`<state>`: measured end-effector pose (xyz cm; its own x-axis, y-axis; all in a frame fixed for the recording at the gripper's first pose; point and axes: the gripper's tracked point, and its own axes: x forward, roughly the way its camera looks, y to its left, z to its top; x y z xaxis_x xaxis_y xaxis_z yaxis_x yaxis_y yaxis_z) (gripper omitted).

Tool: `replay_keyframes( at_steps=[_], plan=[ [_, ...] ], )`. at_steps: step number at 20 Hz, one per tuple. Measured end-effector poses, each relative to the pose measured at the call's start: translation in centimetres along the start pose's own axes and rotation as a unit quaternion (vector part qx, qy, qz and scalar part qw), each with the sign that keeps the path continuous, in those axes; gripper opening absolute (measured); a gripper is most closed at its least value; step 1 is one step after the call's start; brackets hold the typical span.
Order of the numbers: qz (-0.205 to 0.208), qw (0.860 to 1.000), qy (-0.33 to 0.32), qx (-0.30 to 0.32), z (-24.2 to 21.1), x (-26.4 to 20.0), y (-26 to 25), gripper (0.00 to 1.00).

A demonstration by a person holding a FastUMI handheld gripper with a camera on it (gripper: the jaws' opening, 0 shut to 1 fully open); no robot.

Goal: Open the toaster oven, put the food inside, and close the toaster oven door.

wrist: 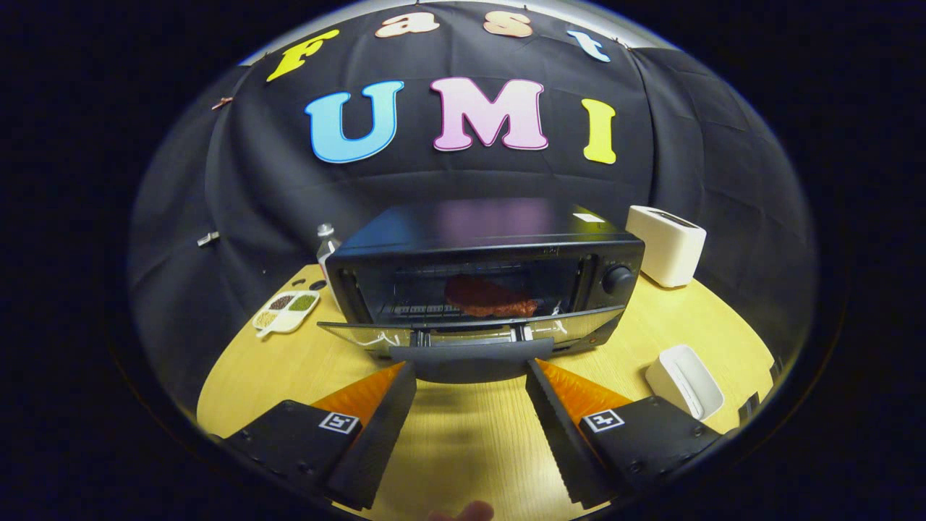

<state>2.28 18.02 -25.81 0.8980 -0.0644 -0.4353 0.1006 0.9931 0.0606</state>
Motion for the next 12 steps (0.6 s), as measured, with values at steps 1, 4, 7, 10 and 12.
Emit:
replay_keyframes(
  at_steps=[1,4,7,10,12],
  plan=[
    [-0.001,1.000,-0.006,0.006,0.5,0.2,-0.3,0.96],
    [-0.009,0.999,-0.032,0.012,3.4,0.4,-1.0,0.96],
    [-0.021,0.998,-0.055,0.000,6.3,0.2,-2.3,0.96],
    [-0.024,0.997,-0.069,-0.023,8.3,-1.0,-3.2,0.96],
    [-0.022,0.996,-0.081,-0.035,9.6,-2.1,-3.7,0.96]
  ],
)
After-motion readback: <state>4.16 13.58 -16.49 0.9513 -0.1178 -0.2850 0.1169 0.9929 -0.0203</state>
